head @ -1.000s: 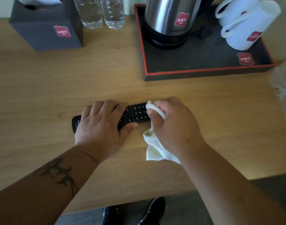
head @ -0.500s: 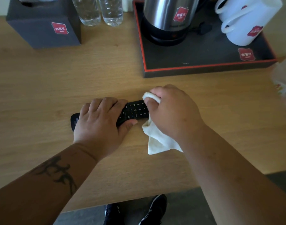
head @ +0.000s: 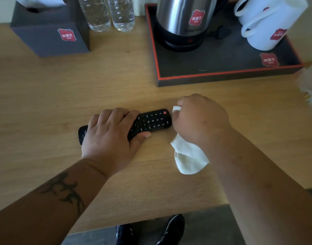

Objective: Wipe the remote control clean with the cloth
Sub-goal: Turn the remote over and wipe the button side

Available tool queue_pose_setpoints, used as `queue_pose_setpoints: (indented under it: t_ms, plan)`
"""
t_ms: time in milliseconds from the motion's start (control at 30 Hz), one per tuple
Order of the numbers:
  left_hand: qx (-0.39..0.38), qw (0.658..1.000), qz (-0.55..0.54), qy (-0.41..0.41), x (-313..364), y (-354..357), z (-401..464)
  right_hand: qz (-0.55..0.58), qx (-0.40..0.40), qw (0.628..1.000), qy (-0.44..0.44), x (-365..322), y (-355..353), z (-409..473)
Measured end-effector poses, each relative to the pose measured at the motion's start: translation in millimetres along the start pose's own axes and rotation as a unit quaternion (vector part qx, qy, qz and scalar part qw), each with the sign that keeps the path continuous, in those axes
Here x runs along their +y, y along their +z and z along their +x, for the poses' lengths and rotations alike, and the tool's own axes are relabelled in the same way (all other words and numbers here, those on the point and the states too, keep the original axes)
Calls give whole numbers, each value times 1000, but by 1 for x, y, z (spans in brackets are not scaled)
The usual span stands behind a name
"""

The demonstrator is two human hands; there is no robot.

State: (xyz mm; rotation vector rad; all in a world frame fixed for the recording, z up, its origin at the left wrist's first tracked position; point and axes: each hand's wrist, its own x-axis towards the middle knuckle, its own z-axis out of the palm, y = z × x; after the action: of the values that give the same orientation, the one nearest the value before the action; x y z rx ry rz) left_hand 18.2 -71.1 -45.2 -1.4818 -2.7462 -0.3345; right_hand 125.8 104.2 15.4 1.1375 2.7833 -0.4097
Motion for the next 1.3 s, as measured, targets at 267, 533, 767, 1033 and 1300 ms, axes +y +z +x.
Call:
queue_pose_setpoints:
  t_ms: [267, 533, 767, 1033, 1300]
  plan:
    - [-2, 1000, -5, -8, 1, -2, 0, 53, 71, 996, -26, -3, 18, -19]
    - [-6, 1000, -9, -5, 1, -2, 0, 49, 115, 992, -30, -10, 32, -42]
    - [-22, 999, -20, -27, 5, -8, 2, 161, 39, 986, 24, -5, 27, -61]
    - [-77, 973, -102, -195, 15, -42, 0, 199, -33, 978, 59, -8, 21, -52]
    - [-172, 947, -123, -240, -31, -69, -47, 181, -40, 981, 55, -11, 21, -50]
